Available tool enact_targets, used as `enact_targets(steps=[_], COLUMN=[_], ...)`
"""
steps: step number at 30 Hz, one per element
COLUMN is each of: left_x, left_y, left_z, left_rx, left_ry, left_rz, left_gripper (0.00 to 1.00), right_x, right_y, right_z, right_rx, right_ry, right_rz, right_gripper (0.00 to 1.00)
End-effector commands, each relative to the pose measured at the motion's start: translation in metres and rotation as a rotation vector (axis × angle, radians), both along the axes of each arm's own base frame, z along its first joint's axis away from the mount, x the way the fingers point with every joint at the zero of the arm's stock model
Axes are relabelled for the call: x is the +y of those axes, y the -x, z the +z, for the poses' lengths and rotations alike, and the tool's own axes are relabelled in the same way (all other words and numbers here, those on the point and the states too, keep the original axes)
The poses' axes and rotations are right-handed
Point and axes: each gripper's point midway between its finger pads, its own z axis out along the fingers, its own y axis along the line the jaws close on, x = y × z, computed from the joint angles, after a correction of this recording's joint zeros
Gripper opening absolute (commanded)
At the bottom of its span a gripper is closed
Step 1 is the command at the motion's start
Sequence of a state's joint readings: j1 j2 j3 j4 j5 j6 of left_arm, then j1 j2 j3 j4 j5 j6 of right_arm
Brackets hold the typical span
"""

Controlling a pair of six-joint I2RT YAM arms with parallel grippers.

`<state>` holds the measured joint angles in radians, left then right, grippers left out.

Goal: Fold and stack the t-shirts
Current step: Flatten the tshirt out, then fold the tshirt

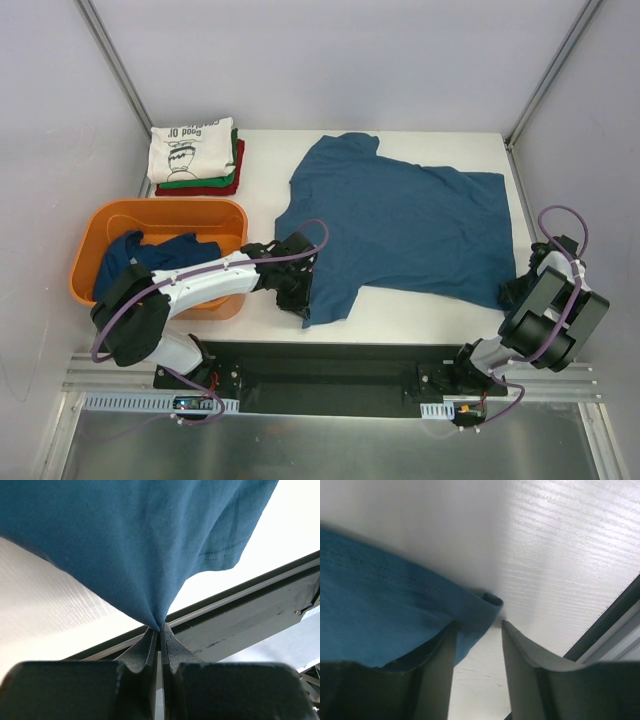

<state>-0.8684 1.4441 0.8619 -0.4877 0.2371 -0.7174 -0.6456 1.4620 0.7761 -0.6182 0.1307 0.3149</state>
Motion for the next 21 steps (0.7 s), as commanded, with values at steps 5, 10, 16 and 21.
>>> enact_targets(steps=[5,10,16,21], left_x=[0.001,0.003,0.008,0.014], left_y=[-0.004,-0.004,0.012,0.021], left_z=[0.012,0.017,0.028,0.038], left_rx=[-0.005,-0.014,0.008,0.025], left_ry=[0.034,0.052,0.111,0.131], left_rz=[-0.019,-0.018,-0.027,-0.032], left_gripper=[0.0,0.0,0.0,0.0], right_x=[-0.014,-0.009,0.003,0.011], right_y=[0.005,0.008,0.03,0.043], right_z=[-0.007,-0.005,0.019,0.028], right_rx=[0.05,0.053,0.015,0.005], right_ry=[0.047,0.031,0.086,0.099], right_rz=[-0.052,-0.034,-0.009,0.007], right_gripper=[0.34,0.1,0.01,0.01])
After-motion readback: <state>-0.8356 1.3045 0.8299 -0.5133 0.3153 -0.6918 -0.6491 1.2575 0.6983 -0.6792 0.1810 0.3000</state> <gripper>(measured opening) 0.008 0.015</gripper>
